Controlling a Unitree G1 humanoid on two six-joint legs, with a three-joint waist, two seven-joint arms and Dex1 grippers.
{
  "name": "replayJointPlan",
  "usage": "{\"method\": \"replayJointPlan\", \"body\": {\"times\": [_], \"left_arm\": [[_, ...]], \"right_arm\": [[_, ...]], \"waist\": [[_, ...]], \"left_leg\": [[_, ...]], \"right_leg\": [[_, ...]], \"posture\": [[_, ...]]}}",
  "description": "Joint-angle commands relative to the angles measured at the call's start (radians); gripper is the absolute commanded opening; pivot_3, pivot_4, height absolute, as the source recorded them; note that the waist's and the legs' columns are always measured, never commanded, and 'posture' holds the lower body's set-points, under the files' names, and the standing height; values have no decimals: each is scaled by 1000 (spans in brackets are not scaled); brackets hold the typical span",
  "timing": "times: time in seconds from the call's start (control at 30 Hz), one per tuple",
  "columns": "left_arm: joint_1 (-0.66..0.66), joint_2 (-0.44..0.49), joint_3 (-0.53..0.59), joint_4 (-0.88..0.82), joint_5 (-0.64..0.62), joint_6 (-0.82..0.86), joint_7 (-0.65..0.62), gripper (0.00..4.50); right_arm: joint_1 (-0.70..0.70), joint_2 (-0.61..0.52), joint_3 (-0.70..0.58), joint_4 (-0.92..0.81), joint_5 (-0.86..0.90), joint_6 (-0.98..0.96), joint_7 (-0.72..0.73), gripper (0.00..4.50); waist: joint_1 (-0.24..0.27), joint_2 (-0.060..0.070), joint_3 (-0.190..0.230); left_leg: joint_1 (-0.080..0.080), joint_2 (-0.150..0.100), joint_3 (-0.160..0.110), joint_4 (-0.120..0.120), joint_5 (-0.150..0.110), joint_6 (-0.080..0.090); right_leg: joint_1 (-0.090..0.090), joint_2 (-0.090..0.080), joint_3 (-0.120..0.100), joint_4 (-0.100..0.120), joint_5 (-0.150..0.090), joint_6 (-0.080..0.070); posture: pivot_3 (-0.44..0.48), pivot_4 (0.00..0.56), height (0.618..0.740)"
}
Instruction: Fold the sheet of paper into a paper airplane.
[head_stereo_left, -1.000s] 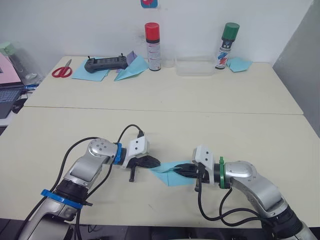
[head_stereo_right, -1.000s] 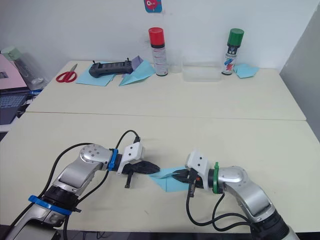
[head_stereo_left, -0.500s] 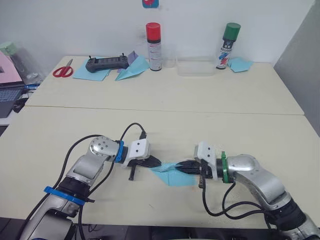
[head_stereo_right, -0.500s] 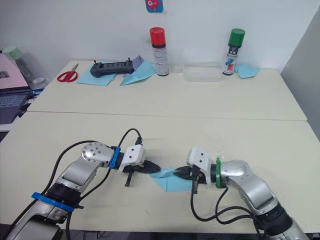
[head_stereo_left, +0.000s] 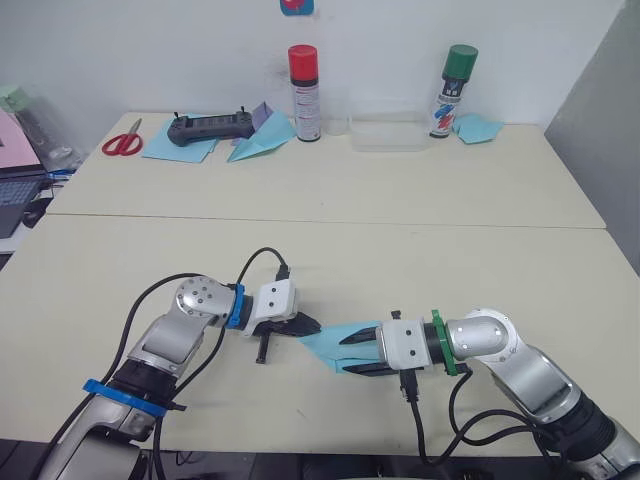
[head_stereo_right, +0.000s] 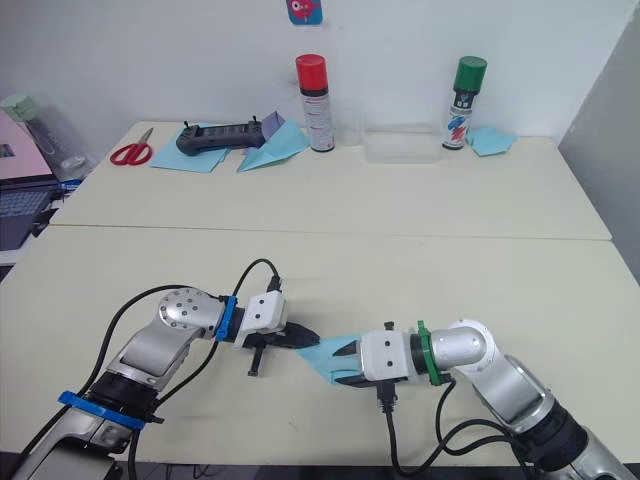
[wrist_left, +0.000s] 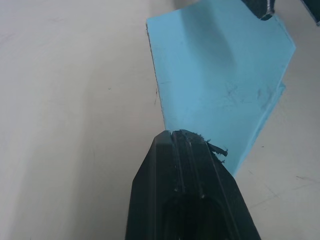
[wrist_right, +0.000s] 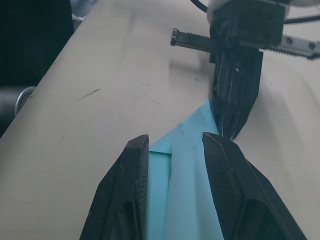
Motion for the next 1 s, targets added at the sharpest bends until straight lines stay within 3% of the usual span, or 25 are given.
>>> {"method": "replayJointPlan", "body": {"times": [0.03,0.47,0.77,0.87,0.97,1.0], "left_arm": [[36,18,-37,7,44,35,-8,0],[37,17,-28,-26,41,62,8,0],[30,13,-27,-18,40,57,9,0],[31,11,-28,-19,40,57,9,0],[31,11,-29,-19,40,56,8,0],[31,11,-29,-19,40,55,8,0]], "right_arm": [[-17,18,22,6,-41,-60,-2,1735],[-50,68,65,74,-187,-103,-37,1735],[-30,66,63,89,-182,-107,-22,1735],[-26,67,58,91,-175,-111,-22,1129],[-23,67,53,91,-167,-109,-20,56],[-22,69,50,91,-161,-106,-21,18]], "waist": [[0,0,0],[0,0,0],[0,0,0],[0,0,0],[0,0,0],[0,0,0]], "left_leg": [[0,0,0,0,0,0],[0,0,0,-1,0,0],[0,0,0,-1,0,0],[0,0,0,-1,0,0],[0,0,0,-1,0,0],[0,0,0,0,0,0]], "right_leg": [[0,0,0,0,0,0],[0,0,0,-1,0,0],[0,0,0,-1,0,0],[0,0,0,-1,0,0],[0,0,0,0,0,0],[0,0,0,0,0,0]], "posture": [[0,150,740],[0,150,740],[0,150,740],[0,150,740],[0,150,740],[0,150,740]]}}
